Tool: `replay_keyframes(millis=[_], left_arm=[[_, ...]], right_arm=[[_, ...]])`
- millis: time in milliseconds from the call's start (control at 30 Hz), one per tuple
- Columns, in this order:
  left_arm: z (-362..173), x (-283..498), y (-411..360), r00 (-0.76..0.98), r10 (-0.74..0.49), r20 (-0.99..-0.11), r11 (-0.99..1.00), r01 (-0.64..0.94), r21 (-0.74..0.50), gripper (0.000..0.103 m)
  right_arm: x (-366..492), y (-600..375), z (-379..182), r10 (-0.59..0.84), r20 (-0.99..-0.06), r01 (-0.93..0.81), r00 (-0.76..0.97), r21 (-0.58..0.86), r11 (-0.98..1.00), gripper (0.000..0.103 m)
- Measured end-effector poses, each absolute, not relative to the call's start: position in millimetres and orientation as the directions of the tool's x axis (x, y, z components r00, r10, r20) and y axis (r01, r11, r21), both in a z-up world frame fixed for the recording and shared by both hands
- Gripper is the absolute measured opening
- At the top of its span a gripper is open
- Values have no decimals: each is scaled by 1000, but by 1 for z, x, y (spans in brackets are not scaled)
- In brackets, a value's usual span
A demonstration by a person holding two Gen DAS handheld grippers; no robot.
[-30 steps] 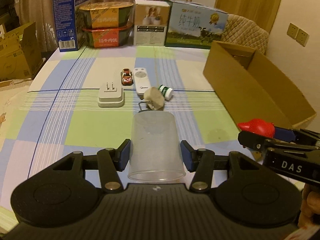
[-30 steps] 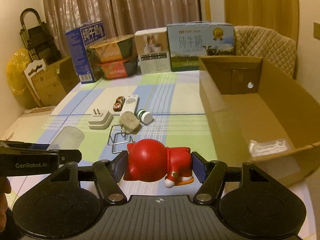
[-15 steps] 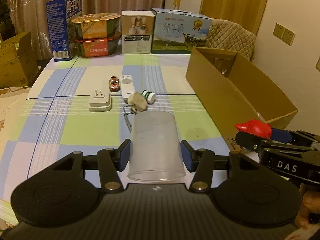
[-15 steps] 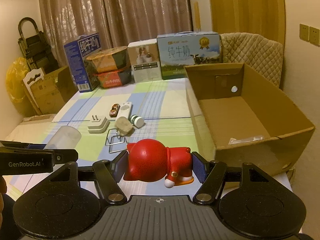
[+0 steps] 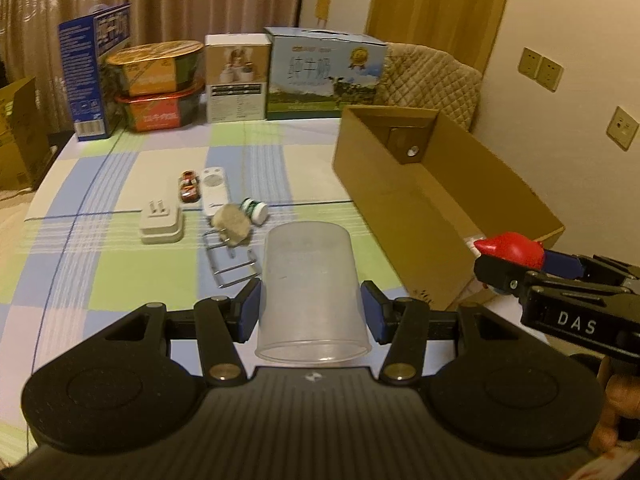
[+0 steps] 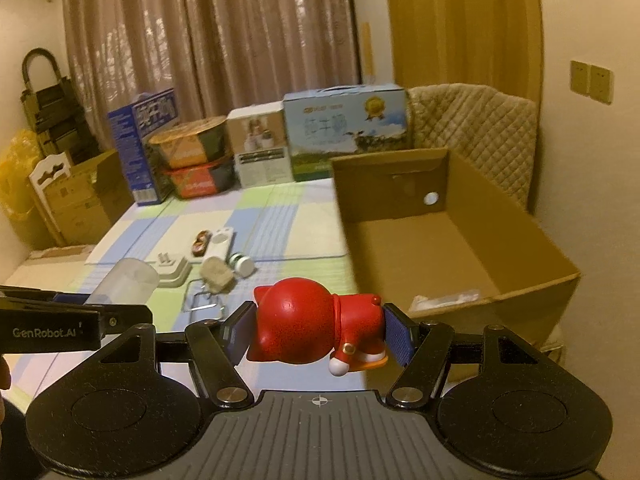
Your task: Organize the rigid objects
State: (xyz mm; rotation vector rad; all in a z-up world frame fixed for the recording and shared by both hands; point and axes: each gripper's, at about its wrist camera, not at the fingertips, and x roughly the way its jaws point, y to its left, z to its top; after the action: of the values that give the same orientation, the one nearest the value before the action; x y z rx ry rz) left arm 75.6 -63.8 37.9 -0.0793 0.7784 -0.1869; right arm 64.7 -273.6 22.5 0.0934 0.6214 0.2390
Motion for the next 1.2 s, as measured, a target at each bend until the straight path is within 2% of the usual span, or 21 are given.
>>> replay_keyframes(millis=[400,700,1200], left_arm=[[55,117,-130,680,-297,-671,952,263,-155,48],[53,168,-180,643,-365,-673,925,333,-184,48],[30,251,-221,600,-363,-713,917,368,-158,48]], right_arm=[[98,-335,42,153,-535,-112,831,109,988,64],[145,-375,35,141,-558,-102,818,102,990,64],[209,-406,5,137,-620,-71,772,130,989,64]])
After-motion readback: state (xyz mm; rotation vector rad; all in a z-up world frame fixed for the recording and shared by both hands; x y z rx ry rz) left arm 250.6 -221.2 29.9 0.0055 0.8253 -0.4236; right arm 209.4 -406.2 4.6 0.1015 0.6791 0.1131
